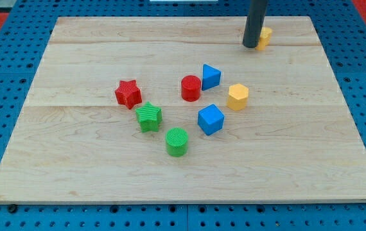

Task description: Move the red circle down to the yellow heart

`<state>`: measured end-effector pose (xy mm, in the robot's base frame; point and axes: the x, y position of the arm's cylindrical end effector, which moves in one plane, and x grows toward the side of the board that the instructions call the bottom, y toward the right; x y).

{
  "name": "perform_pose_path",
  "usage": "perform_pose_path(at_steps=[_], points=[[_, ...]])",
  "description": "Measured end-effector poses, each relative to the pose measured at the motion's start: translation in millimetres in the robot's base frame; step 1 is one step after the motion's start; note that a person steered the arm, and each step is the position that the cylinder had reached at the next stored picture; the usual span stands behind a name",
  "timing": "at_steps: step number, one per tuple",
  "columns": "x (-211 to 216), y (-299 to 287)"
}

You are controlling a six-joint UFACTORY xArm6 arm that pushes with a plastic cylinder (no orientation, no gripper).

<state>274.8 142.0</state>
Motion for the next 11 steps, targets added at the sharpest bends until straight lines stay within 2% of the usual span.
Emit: perform_pose_path(at_steps=[2, 4, 5, 6, 7, 9, 10, 11], points=[[1.1, -7.9], [30.3, -147.5], [53.8, -169.0], [102.6, -172.2], [128.6, -168.3], [147.4, -104.0], [164.8, -98.8], [165.0, -73.8]])
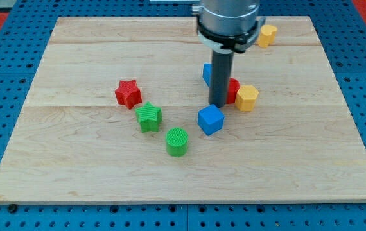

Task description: Move the red circle down to the yellow heart

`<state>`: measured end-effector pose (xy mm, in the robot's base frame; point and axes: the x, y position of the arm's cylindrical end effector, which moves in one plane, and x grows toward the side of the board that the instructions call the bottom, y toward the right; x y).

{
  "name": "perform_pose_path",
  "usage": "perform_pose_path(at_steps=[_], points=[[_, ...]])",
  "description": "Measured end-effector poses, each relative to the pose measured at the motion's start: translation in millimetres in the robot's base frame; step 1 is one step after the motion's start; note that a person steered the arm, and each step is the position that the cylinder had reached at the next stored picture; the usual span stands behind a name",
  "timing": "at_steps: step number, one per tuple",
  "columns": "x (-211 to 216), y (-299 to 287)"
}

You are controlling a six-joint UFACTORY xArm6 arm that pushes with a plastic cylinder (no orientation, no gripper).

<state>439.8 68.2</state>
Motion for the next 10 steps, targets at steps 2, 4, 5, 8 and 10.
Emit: perform_pose_path(at_steps=[2, 4, 5, 8, 10], points=[[-39.6, 9.0], [-74.2, 23.3], [-87.0, 23.3], [-116.6, 64.5], [-120.5, 61.5]])
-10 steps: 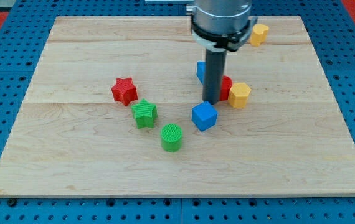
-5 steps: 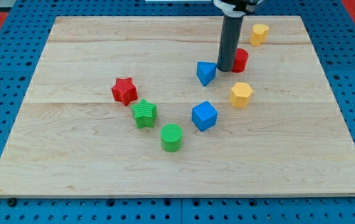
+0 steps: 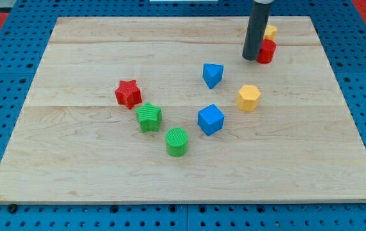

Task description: Move the red circle down to the yellow heart

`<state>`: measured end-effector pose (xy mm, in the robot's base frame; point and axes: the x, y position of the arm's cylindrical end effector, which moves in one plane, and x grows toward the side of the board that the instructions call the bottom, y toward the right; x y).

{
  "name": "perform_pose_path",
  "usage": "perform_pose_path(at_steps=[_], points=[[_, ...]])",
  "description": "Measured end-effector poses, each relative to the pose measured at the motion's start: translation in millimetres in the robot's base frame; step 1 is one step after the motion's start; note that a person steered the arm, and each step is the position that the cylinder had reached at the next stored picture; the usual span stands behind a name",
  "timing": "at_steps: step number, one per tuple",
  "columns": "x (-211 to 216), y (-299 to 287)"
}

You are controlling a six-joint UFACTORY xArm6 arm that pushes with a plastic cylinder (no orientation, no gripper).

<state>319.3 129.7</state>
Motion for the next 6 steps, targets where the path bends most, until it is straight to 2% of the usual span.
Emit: perform_pose_path(at_steps=[4, 6], points=[[-7.7, 12.6], [-0.5, -6.2]])
